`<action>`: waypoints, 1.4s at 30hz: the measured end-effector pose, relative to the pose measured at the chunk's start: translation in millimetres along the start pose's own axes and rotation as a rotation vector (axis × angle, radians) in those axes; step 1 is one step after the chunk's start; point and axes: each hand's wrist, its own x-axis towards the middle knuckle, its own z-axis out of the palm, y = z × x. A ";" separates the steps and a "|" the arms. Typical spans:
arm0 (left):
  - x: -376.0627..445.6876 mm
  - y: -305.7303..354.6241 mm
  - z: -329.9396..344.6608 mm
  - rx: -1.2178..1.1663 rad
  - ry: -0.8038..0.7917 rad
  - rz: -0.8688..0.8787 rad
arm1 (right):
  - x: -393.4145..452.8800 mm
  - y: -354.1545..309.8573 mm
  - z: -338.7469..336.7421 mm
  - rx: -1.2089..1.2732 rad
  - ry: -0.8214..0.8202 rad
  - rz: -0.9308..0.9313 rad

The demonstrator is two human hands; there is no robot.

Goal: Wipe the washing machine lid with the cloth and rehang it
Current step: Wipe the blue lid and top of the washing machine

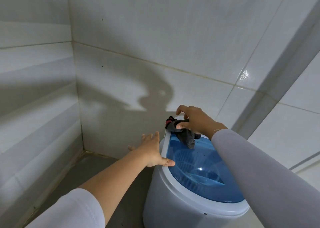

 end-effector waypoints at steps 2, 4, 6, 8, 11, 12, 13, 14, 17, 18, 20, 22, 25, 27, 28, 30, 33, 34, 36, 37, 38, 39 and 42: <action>-0.5 0.0 -0.4 -0.006 -0.004 -0.003 | -0.5 1.8 -5.1 -0.020 -0.049 0.023; -1.9 0.0 -0.5 -0.005 -0.003 -0.005 | 0.5 2.7 -7.9 -0.048 -0.054 0.030; -3.8 0.5 -0.7 -0.001 0.000 -0.004 | 2.6 3.3 -9.5 -0.004 0.009 0.033; -4.5 0.5 -0.9 -0.004 -0.001 -0.002 | 4.7 2.8 -11.1 0.093 0.048 0.050; -3.3 0.1 -1.1 0.002 -0.009 -0.001 | 8.4 4.2 -12.1 0.300 0.036 0.096; -3.0 -0.2 -1.0 0.005 -0.011 -0.001 | 9.8 4.8 -12.0 0.344 0.032 0.099; -2.6 -0.6 -0.8 0.005 -0.013 -0.001 | 10.9 5.7 -11.2 0.382 0.026 0.099; -2.1 -1.0 -0.6 0.003 -0.014 0.000 | 12.1 6.9 -9.5 0.412 0.018 0.099; -0.8 -1.9 -0.1 -0.005 -0.006 0.009 | 16.5 13.5 1.4 0.349 -0.036 0.122; -0.5 -2.1 0.2 -0.007 -0.005 0.011 | 17.7 16.9 6.5 0.242 -0.053 0.124; -0.2 -2.2 0.5 -0.009 -0.009 0.014 | 18.6 20.6 16.2 0.030 0.009 0.086; 0.3 -2.2 0.8 -0.005 -0.015 0.015 | 15.6 15.7 22.5 0.042 0.102 0.010; 1.3 -2.6 1.6 -0.010 -0.012 0.014 | 12.5 8.8 33.7 -0.031 0.013 -0.063; 2.8 -3.5 2.8 -0.007 -0.001 0.009 | 8.6 8.7 43.8 -0.100 -0.078 -0.052; 3.8 -4.3 3.7 -0.009 0.004 0.007 | 5.8 9.7 48.7 -0.105 -0.103 -0.055; 6.9 -5.8 5.4 -0.024 0.012 0.004 | 0.4 11.4 55.8 -0.098 -0.105 -0.092; 10.9 -6.9 6.7 -0.019 0.023 -0.007 | -4.1 11.2 57.7 -0.128 -0.085 -0.148; 11.3 -6.7 7.0 -0.016 0.027 -0.010 | -4.1 11.8 56.9 -0.148 -0.092 -0.155; 11.7 -6.7 7.6 -0.018 0.039 -0.017 | -3.3 14.3 56.5 -0.201 -0.095 -0.169; 11.6 -7.2 8.1 -0.017 0.043 -0.020 | -3.3 15.7 56.8 -0.219 -0.093 -0.173; 11.4 -7.9 8.5 -0.016 0.046 -0.023 | -3.5 17.0 57.0 -0.224 -0.091 -0.172; 11.4 -8.3 8.9 -0.017 0.046 -0.025 | -4.3 18.4 57.4 -0.219 -0.090 -0.165; 12.6 -9.2 9.9 -0.029 0.046 -0.035 | -8.8 24.6 55.7 -0.208 -0.073 -0.145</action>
